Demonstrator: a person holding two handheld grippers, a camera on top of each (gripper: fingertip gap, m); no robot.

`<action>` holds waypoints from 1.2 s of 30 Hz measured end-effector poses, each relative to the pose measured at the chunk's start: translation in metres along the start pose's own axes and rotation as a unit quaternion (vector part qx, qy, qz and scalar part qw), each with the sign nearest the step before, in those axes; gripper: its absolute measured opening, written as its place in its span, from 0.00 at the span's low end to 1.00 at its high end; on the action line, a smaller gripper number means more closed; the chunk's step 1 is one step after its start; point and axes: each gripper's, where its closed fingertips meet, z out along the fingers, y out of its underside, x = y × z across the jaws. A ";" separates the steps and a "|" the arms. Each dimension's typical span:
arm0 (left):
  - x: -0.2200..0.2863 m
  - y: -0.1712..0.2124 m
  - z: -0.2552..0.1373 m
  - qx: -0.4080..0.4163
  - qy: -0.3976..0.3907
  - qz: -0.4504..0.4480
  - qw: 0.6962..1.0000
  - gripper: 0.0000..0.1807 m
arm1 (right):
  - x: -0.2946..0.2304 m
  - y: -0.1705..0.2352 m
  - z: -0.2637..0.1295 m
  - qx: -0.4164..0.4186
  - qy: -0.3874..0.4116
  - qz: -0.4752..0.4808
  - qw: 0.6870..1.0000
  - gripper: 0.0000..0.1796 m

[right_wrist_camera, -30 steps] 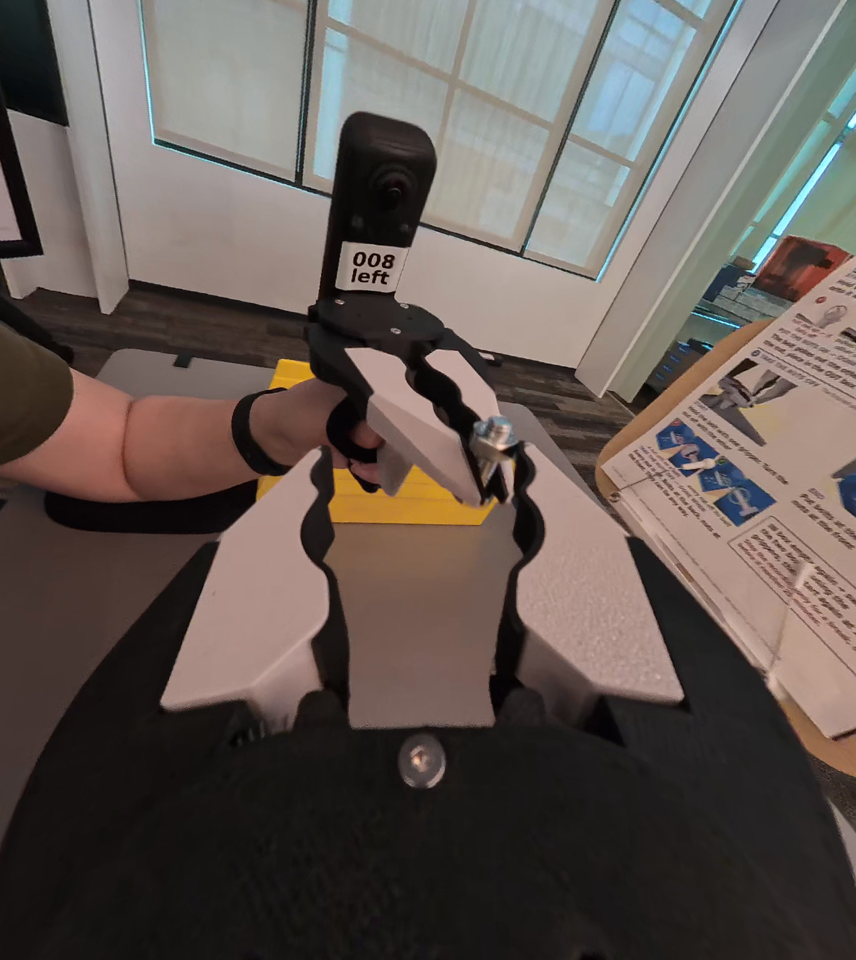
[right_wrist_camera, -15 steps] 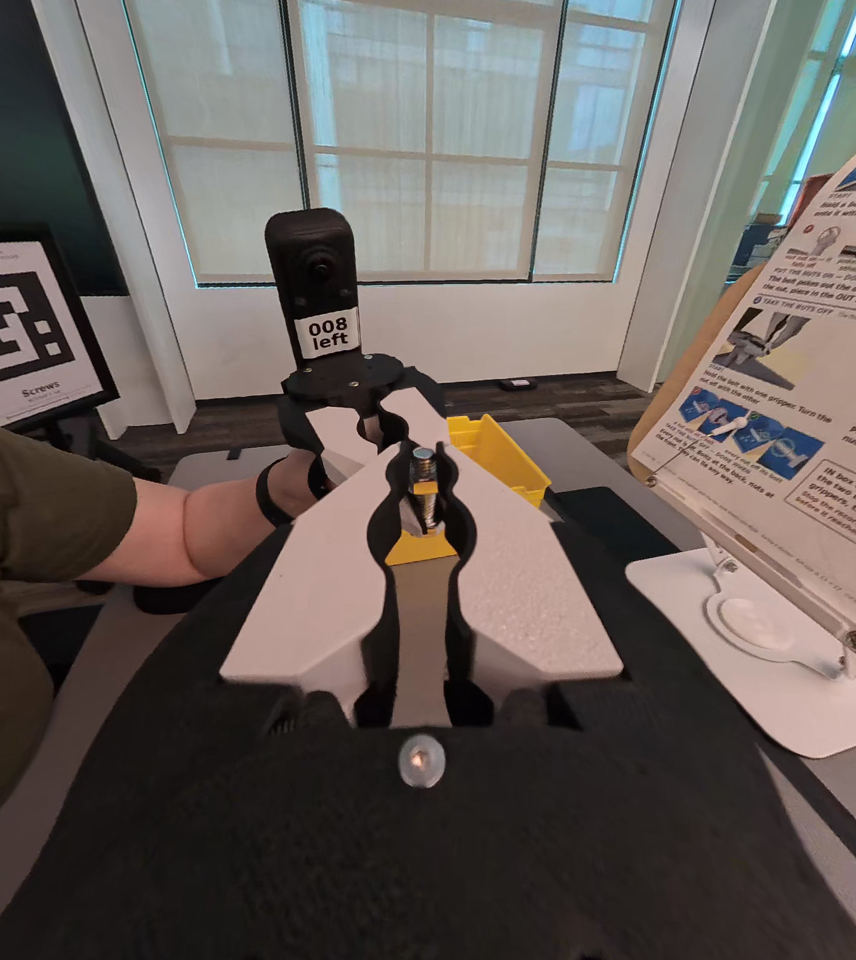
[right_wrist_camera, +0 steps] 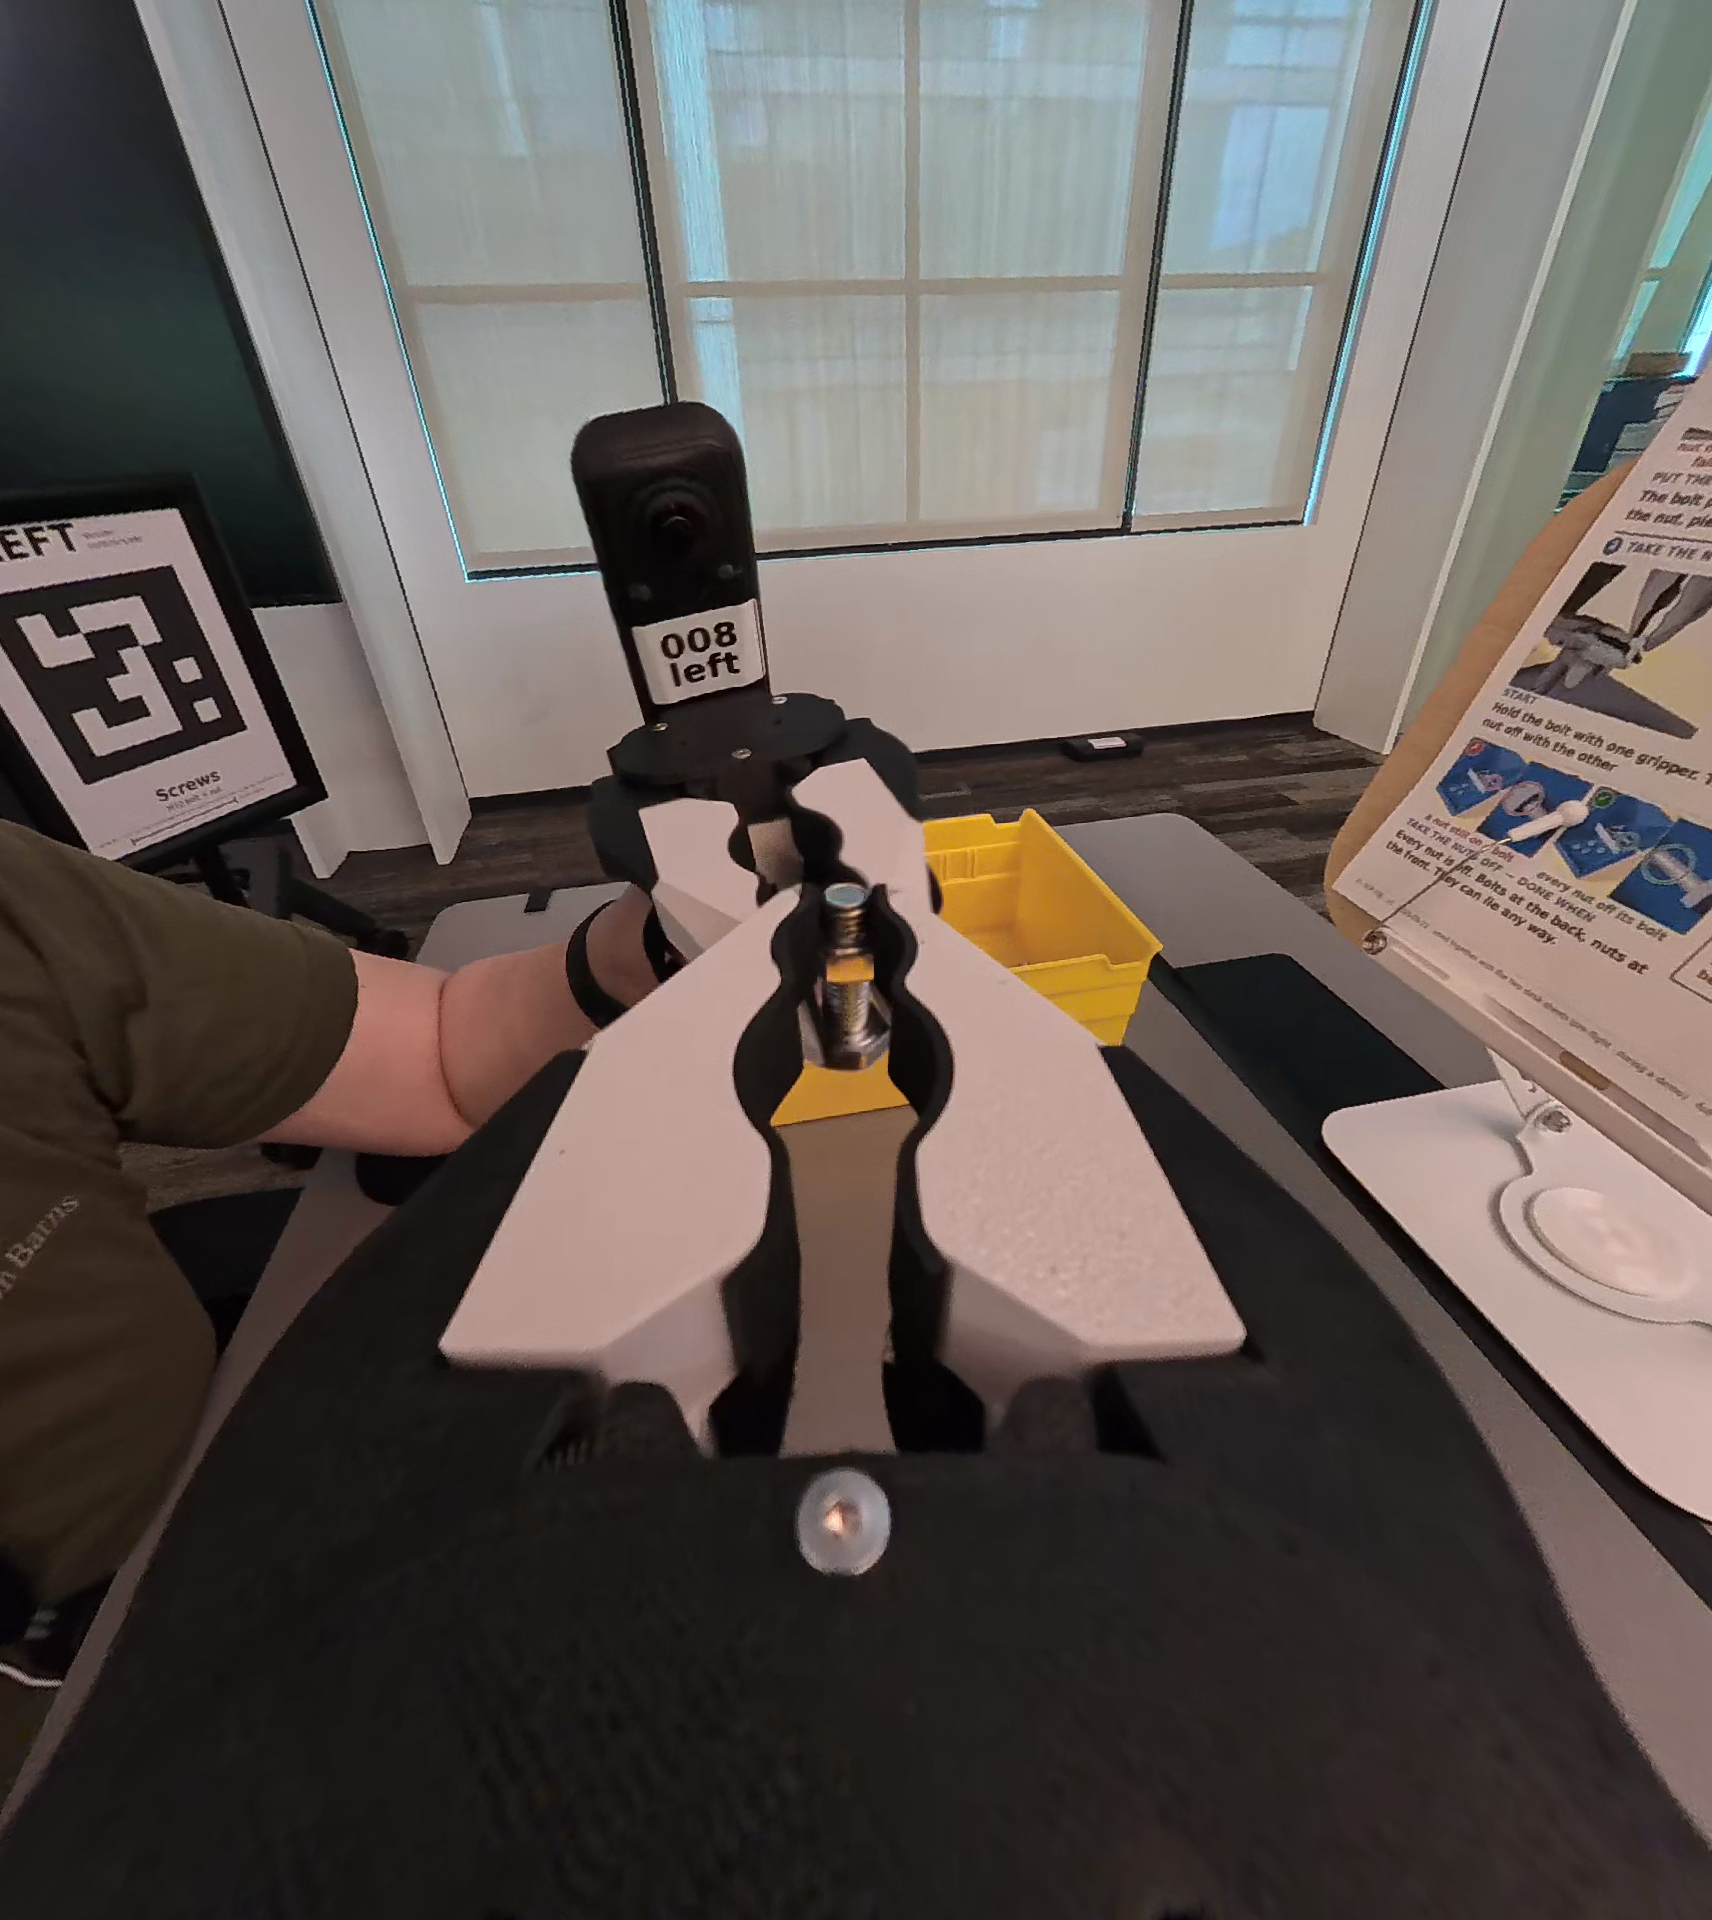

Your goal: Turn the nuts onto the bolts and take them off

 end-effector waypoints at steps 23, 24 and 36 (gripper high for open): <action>0.016 0.001 0.000 0.008 0.079 -0.035 0.996 0.10 | -0.014 -0.004 -0.001 -0.001 -0.022 -0.019 1.000 0.04; 0.016 0.001 0.000 0.009 0.076 -0.032 0.997 0.10 | -0.015 -0.004 -0.001 0.000 -0.024 -0.019 1.000 0.04; 0.004 -0.002 -0.003 0.016 0.050 -0.055 0.997 0.10 | -0.005 -0.004 -0.004 0.005 -0.002 -0.033 0.999 0.22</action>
